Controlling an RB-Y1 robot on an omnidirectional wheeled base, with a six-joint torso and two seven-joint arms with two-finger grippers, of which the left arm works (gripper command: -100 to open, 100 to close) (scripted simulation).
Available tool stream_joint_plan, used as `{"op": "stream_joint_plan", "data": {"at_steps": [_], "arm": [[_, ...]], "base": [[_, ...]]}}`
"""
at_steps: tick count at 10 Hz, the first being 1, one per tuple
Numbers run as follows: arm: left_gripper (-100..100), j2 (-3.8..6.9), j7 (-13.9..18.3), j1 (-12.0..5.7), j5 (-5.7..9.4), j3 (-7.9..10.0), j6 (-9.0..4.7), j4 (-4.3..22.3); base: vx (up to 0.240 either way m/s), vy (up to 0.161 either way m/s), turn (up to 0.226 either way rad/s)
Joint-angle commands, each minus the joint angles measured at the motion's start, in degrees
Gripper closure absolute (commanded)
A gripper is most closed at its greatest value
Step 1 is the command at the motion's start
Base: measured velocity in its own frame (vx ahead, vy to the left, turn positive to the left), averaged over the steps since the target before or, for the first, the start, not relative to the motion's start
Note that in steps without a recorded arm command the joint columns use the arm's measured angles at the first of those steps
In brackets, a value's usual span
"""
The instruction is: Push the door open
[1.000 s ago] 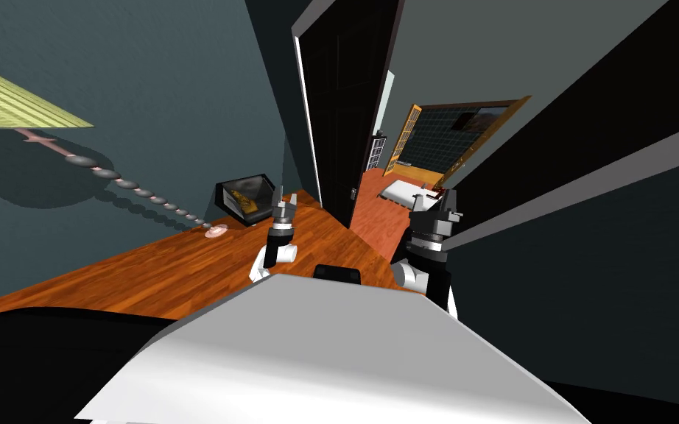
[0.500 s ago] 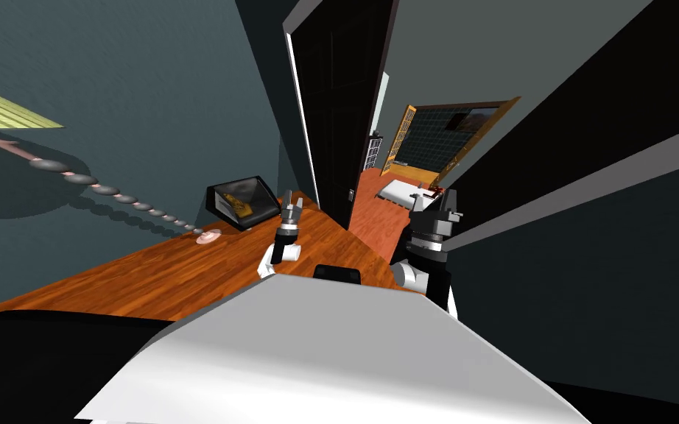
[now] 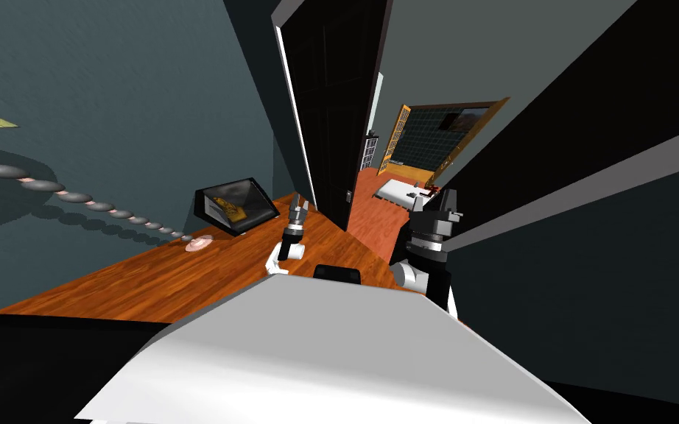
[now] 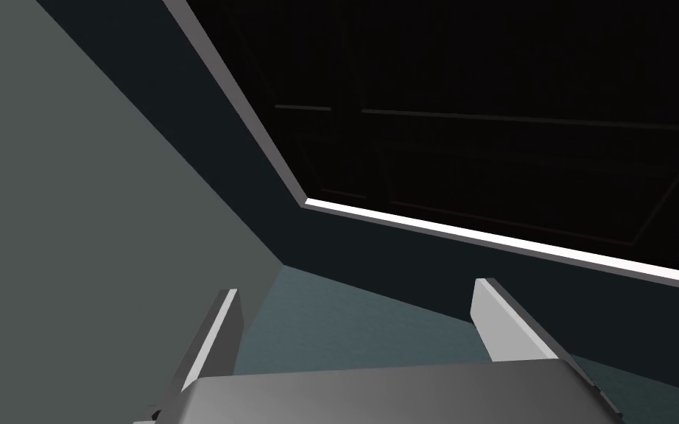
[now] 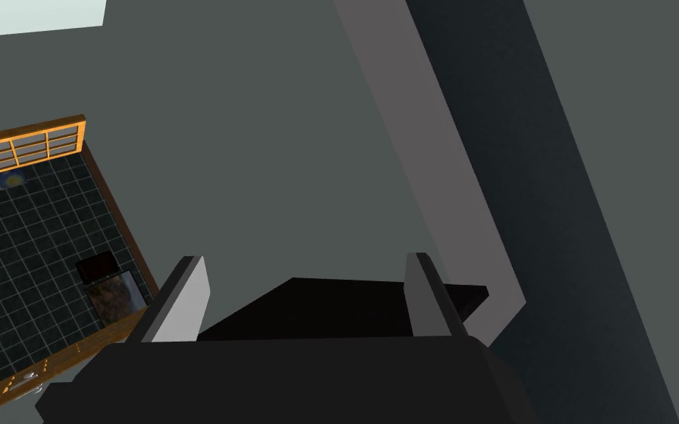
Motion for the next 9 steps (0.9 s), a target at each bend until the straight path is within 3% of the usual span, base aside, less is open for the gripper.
{"op": "stream_joint_plan", "data": {"at_steps": [1,3,7,9], "arm": [[-100,0.51,0.3,-0.41,0.2,0.06,-0.32,1.7],[-100,0.91,0.4,-2.06,0.28,-0.53,-1.29,5.6],[-100,1.3,0.4,-3.72,0.36,-1.11,-2.27,10.3],[-100,1.62,0.5,-5.41,0.45,-1.71,-3.26,14.6]], "base": [[0.07,0.019,-0.028],[0.068,0.022,-0.082],[0.063,0.013,-0.055],[0.066,0.021,-0.072]]}}
